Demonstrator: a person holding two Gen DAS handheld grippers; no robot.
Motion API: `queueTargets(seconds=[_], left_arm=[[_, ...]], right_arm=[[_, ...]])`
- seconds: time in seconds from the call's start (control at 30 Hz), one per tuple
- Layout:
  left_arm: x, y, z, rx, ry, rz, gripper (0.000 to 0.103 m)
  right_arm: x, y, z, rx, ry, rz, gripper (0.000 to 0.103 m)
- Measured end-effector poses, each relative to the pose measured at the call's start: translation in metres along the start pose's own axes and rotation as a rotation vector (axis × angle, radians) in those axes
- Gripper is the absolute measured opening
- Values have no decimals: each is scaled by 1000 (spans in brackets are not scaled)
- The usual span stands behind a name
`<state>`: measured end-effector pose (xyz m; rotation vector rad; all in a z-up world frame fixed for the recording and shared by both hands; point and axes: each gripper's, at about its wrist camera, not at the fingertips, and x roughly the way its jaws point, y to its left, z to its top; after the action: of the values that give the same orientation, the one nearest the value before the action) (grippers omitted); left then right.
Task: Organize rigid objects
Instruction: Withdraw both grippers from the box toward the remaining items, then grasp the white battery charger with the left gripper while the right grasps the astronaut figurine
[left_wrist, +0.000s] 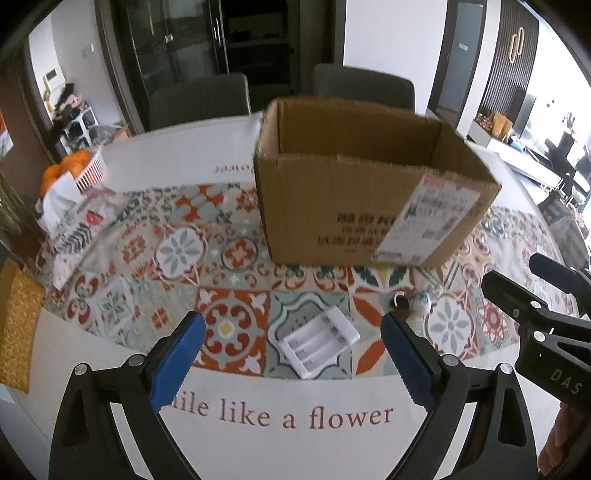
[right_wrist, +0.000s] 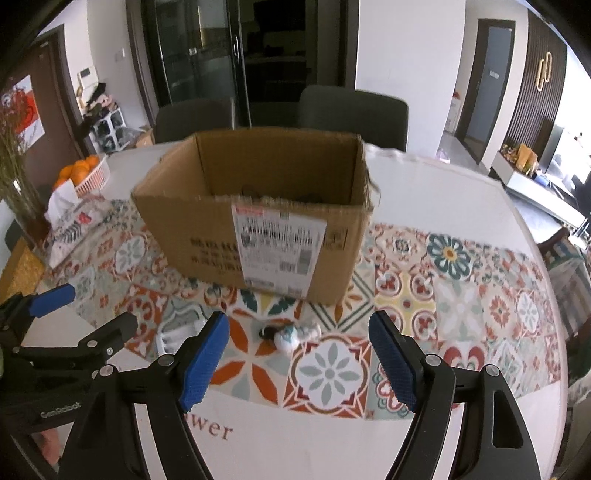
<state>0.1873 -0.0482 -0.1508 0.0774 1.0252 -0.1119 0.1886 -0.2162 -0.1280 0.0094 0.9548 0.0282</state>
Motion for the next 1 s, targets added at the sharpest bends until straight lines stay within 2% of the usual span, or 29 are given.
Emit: queueTargets(seconds=[0.6,0.77,1.0], left_arm=[[69,-14,-23,20,122,-61,97],[86,-16,-28,18,160,-88,97],[105,-13,-32,6,188,-86,97]], right_arm=[[55,-8,-33,11,165,0,78],[68,-10,-37,19,193,-3,78],[81,-9,-41,16,226,-8,78]])
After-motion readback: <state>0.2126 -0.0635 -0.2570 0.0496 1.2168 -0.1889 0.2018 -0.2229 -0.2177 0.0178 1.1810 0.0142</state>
